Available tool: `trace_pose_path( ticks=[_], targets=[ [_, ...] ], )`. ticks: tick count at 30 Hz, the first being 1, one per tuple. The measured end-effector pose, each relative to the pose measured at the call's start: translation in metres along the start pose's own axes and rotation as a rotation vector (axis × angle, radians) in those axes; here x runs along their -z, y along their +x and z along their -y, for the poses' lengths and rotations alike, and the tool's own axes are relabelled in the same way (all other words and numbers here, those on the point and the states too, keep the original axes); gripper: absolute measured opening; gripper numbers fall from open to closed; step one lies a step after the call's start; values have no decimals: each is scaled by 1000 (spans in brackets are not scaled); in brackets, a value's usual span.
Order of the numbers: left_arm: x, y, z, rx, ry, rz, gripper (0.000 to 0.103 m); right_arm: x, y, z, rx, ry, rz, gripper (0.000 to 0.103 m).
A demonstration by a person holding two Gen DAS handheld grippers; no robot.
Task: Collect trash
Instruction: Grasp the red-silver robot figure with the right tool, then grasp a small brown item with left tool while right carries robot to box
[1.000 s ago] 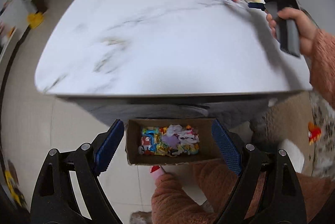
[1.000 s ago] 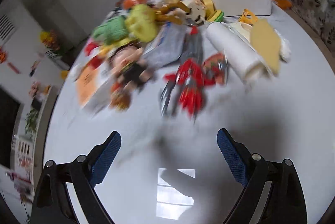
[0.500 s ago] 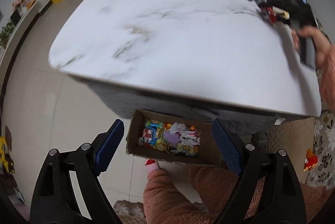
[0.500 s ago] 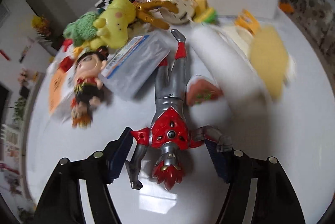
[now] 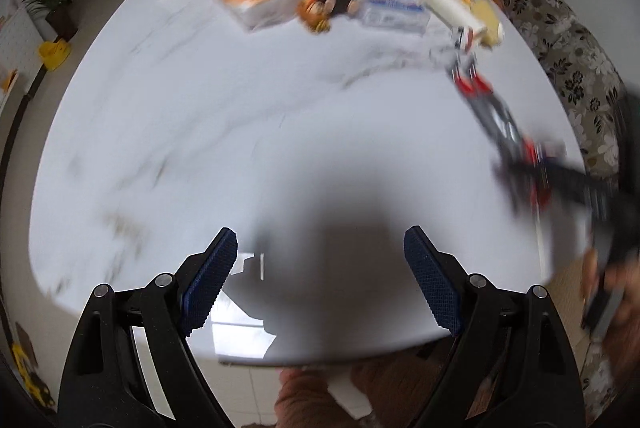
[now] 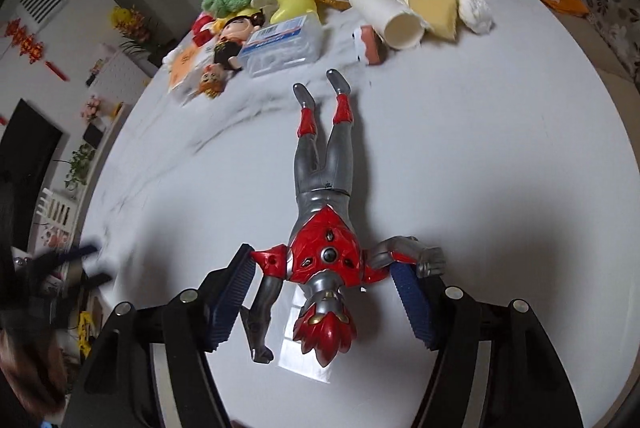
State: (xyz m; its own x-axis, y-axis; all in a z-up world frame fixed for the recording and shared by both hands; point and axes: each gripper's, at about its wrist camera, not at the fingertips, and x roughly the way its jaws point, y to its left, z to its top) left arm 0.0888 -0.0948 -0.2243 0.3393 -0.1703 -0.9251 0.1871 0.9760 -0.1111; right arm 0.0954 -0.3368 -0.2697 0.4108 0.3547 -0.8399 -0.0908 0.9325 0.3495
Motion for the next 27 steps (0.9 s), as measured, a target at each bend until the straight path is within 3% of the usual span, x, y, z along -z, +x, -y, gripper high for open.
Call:
trace_pose_path(
  ticks=[8, 13, 16, 19, 20, 21, 22, 27],
  targets=[
    [-108, 52, 57, 99, -14, -35, 83, 15, -18, 28, -132, 168, -3, 67],
    [-154, 84, 127, 39, 102, 3, 83, 23, -38, 43, -149, 212, 10, 67],
    [-170, 108, 153, -11, 110, -2, 82, 30, -47, 46, -143, 216, 10, 67],
    [-180, 131, 169, -45, 118, -26, 62, 38, -53, 51, -156, 233, 11, 67],
    [-181, 134, 171, -58, 120, -29, 51, 41, -54, 52, -162, 239, 13, 67],
    [-183, 134, 175, -77, 145, 5, 29, 42, -55, 52, -163, 241, 15, 67],
    [-185, 133, 177, -55, 147, 9, 22, 44, -56, 52, -163, 236, 15, 67],
    [-177, 124, 162, 31, 127, -6, 20, 47, -55, 56, -161, 236, 14, 67]
  ],
)
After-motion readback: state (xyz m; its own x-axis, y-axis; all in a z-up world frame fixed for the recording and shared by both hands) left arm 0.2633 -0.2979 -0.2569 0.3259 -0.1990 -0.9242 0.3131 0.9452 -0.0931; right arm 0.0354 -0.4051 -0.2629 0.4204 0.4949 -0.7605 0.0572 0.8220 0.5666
